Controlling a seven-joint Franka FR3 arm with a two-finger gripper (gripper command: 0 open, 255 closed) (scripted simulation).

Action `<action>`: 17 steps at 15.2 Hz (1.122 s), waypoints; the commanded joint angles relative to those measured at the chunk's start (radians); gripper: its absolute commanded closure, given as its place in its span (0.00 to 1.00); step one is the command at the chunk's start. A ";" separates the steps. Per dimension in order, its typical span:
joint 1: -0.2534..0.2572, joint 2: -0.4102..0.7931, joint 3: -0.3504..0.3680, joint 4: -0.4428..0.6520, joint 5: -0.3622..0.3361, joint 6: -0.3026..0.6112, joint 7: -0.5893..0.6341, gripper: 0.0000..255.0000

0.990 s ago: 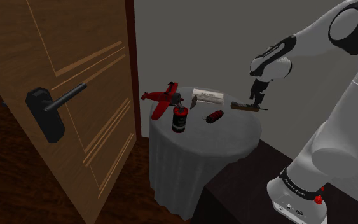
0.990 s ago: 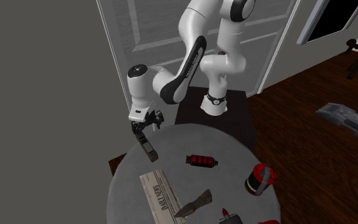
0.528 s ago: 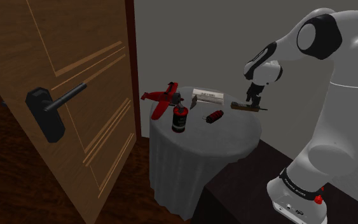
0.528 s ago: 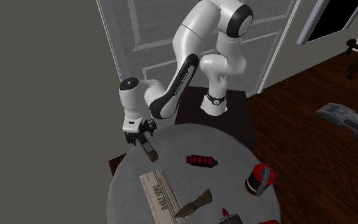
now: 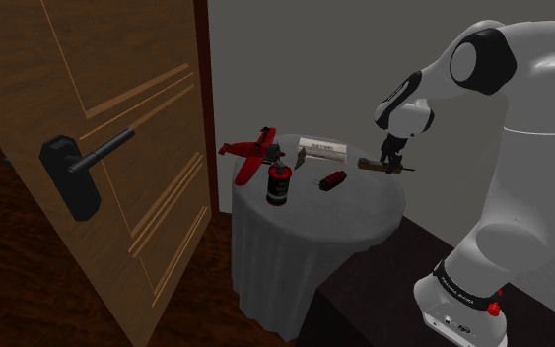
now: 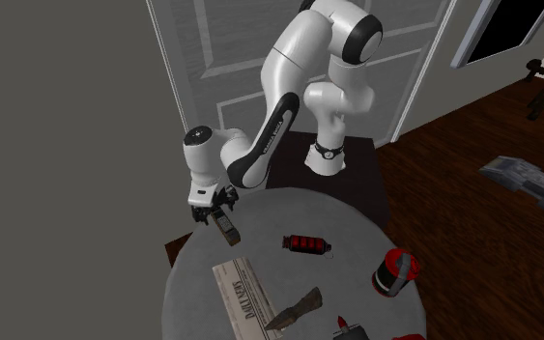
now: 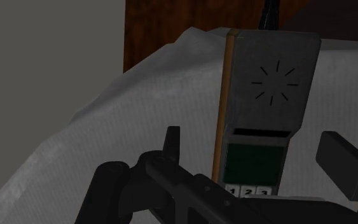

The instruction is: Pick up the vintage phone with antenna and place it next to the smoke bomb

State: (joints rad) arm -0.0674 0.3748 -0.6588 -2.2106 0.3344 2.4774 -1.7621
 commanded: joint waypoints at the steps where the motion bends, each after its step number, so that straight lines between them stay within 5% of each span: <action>1: 0.000 0.001 0.001 0.000 0.001 0.001 0.000 0.00; 3: 0.000 0.000 0.000 0.000 0.001 0.000 0.000 0.00; 4: 0.000 0.000 0.000 0.000 0.001 0.000 0.000 1.00; 17: 0.025 -0.046 -0.031 0.002 -0.047 -0.039 0.031 1.00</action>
State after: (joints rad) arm -0.0480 0.3408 -0.6818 -2.2088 0.2998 2.4482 -1.7376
